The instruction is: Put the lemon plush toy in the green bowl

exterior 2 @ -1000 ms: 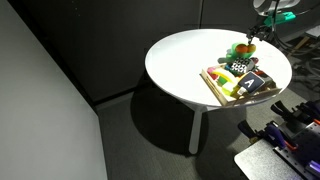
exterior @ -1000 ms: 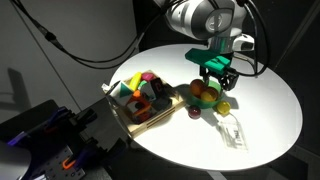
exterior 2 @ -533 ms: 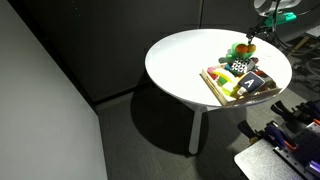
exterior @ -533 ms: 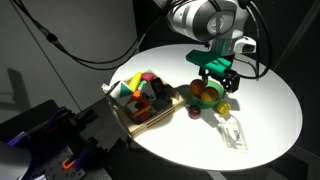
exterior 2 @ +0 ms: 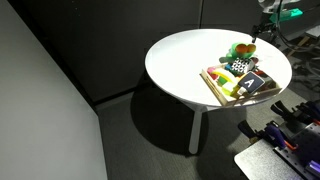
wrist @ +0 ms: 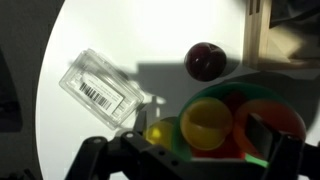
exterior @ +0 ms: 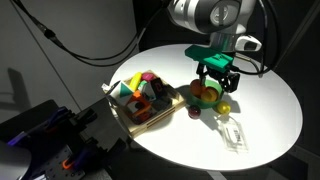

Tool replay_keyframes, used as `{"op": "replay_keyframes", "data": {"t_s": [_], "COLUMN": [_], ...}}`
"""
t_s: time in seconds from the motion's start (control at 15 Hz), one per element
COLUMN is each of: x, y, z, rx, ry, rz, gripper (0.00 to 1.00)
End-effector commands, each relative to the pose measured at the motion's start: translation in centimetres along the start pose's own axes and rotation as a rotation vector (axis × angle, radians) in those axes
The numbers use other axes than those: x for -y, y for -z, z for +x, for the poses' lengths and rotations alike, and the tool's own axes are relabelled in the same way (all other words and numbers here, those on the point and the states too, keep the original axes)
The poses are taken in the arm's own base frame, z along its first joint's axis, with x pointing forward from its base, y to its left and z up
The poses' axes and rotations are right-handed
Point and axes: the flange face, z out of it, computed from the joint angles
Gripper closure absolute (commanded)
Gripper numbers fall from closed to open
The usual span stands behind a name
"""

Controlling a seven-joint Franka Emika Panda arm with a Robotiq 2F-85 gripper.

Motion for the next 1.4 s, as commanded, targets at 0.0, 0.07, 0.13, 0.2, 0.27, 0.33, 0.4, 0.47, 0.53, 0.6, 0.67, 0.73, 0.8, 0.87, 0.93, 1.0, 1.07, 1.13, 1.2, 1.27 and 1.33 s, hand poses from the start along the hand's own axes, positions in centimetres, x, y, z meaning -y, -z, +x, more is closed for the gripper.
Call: {"op": "replay_keyframes", "data": {"t_s": [0.0, 0.07, 0.13, 0.2, 0.27, 0.33, 0.4, 0.47, 0.53, 0.6, 0.67, 0.73, 0.8, 0.87, 0.93, 1.0, 1.07, 1.13, 1.2, 1.27, 1.33], "x": [-0.3, -0.4, -0.5, -0.5, -0.6, -0.6, -0.7, -0.8, -0.8, -0.9, -0.9, -0.9, -0.9, -0.9, -0.8, -0.7, -0.6, -0.4, -0.2, -0.1, 0.1], "y": [1.4, 1.6, 1.6, 1.7, 1.9, 2.0, 2.2, 2.5, 2.8, 3.1, 3.5, 3.8, 4.1, 4.3, 4.6, 4.8, 5.0, 5.3, 5.4, 5.6, 5.9], "z": [-1.8, -2.2, -2.5, -2.8, -3.2, -3.6, -4.0, -4.5, -5.1, -5.6, -6.1, -6.7, -7.3, -7.9, -8.7, -9.3, -10.0, -10.8, -11.5, -12.2, -12.9], "rx": [0.050, 0.067, 0.085, 0.106, 0.129, 0.148, 0.170, 0.187, 0.200, 0.209, 0.216, 0.222, 0.229, 0.240, 0.250, 0.259, 0.268, 0.276, 0.285, 0.296, 0.298], "ry": [0.021, 0.016, 0.014, 0.012, 0.012, 0.011, 0.014, 0.014, 0.017, 0.017, 0.018, 0.020, 0.021, 0.027, 0.037, 0.045, 0.054, 0.065, 0.076, 0.091, 0.107], "rz": [0.014, 0.013, 0.013, 0.011, 0.012, 0.011, 0.012, 0.011, 0.009, 0.006, 0.004, 0.002, 0.002, 0.002, -0.001, -0.002, -0.004, -0.008, -0.011, -0.015, -0.019], "gripper": [0.00, 0.00, 0.00, 0.00, 0.00, 0.00, 0.00, 0.00, 0.00, 0.00, 0.00, 0.00, 0.00, 0.00, 0.00, 0.00, 0.00, 0.00, 0.00, 0.00, 0.00]}}
